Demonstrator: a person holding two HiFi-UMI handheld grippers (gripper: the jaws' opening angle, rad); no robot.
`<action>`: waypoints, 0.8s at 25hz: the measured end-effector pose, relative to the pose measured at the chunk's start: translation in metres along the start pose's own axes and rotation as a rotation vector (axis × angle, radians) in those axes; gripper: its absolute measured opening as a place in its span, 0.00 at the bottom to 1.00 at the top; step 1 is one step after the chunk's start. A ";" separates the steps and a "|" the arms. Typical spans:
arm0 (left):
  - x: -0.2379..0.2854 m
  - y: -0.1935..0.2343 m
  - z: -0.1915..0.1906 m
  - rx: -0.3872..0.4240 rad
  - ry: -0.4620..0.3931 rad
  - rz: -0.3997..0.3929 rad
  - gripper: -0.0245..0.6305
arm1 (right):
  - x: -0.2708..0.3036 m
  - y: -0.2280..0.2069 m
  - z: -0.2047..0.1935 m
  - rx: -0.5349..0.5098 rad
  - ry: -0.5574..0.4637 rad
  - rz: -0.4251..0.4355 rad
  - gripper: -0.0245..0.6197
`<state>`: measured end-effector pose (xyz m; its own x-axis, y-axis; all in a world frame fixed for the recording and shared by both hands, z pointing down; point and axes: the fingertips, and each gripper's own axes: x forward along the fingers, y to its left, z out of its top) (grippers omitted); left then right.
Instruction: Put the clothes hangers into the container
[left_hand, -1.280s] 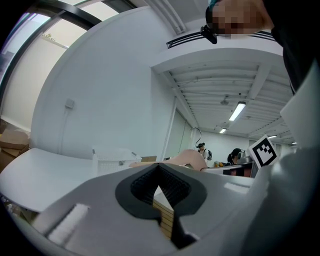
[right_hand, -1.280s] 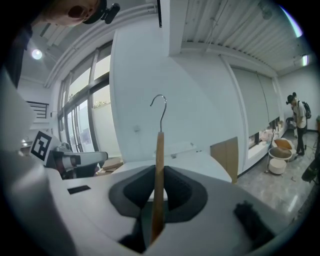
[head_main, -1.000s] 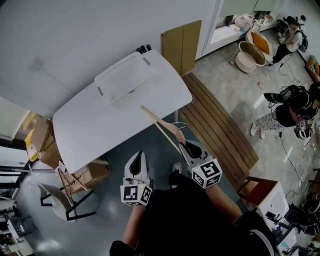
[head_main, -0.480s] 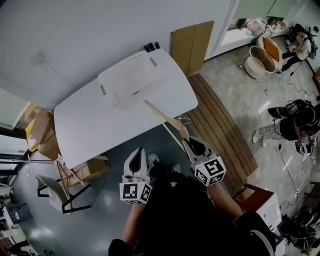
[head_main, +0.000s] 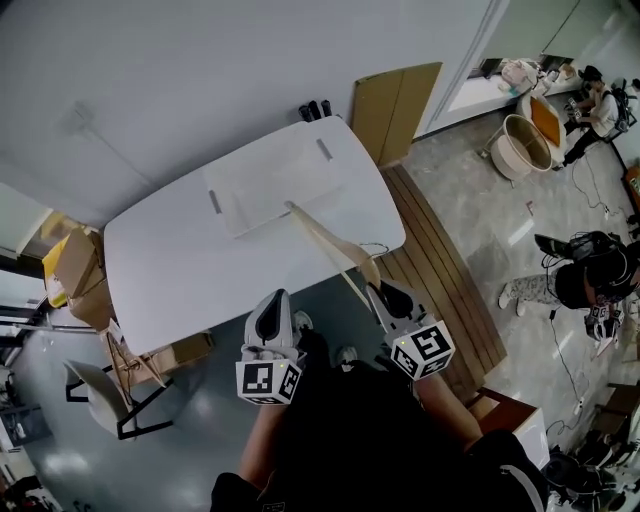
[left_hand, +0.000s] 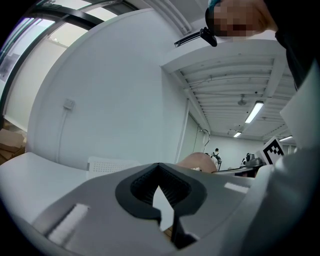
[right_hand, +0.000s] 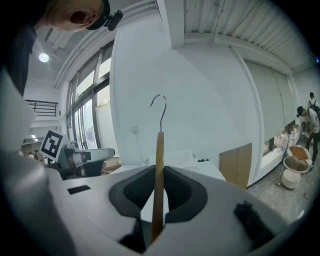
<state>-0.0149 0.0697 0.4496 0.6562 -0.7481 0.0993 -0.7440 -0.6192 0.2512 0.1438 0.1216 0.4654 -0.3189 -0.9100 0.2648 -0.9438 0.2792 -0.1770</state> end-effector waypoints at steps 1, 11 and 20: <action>0.006 0.007 0.002 -0.003 -0.001 0.002 0.04 | 0.009 0.000 0.003 -0.003 0.001 0.005 0.14; 0.050 0.072 0.026 -0.018 -0.019 0.019 0.04 | 0.085 -0.008 0.033 -0.043 0.011 0.046 0.14; 0.075 0.121 0.039 -0.042 -0.019 0.017 0.04 | 0.142 -0.003 0.053 -0.093 0.034 0.089 0.14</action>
<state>-0.0609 -0.0710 0.4497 0.6408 -0.7630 0.0856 -0.7487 -0.5963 0.2896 0.1062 -0.0252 0.4534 -0.4026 -0.8700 0.2846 -0.9153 0.3866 -0.1131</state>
